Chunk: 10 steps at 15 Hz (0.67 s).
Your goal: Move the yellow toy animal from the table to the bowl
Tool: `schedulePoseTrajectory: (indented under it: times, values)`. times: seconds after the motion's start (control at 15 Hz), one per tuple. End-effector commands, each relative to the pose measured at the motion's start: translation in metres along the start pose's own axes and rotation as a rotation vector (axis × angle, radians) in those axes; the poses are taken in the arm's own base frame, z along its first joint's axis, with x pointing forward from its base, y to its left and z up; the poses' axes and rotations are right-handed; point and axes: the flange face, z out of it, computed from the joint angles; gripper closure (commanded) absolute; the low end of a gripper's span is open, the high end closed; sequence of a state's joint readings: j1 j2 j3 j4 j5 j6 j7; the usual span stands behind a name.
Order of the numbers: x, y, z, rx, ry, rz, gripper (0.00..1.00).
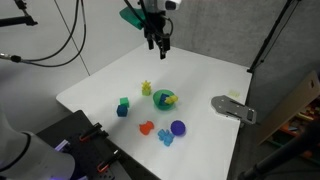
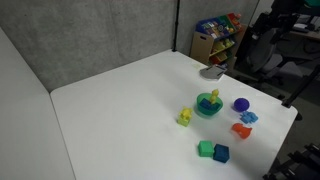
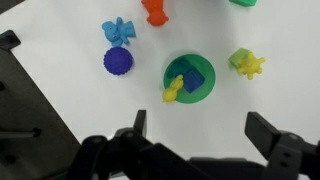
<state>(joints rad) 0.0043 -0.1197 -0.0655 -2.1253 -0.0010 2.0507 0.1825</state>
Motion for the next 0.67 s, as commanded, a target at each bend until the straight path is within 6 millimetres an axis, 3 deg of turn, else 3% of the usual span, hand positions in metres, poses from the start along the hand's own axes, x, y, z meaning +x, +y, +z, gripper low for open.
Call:
schedulePoseTrajectory:
  times: [0.0,0.07,0.6]
  values:
    - [-0.024,-0.009,-0.022,-0.001,-0.007,-0.049,0.0]
    - [-0.01,-0.008,-0.012,0.0,-0.003,-0.021,0.0]
    - [-0.024,-0.016,-0.025,0.036,-0.003,-0.051,0.0]
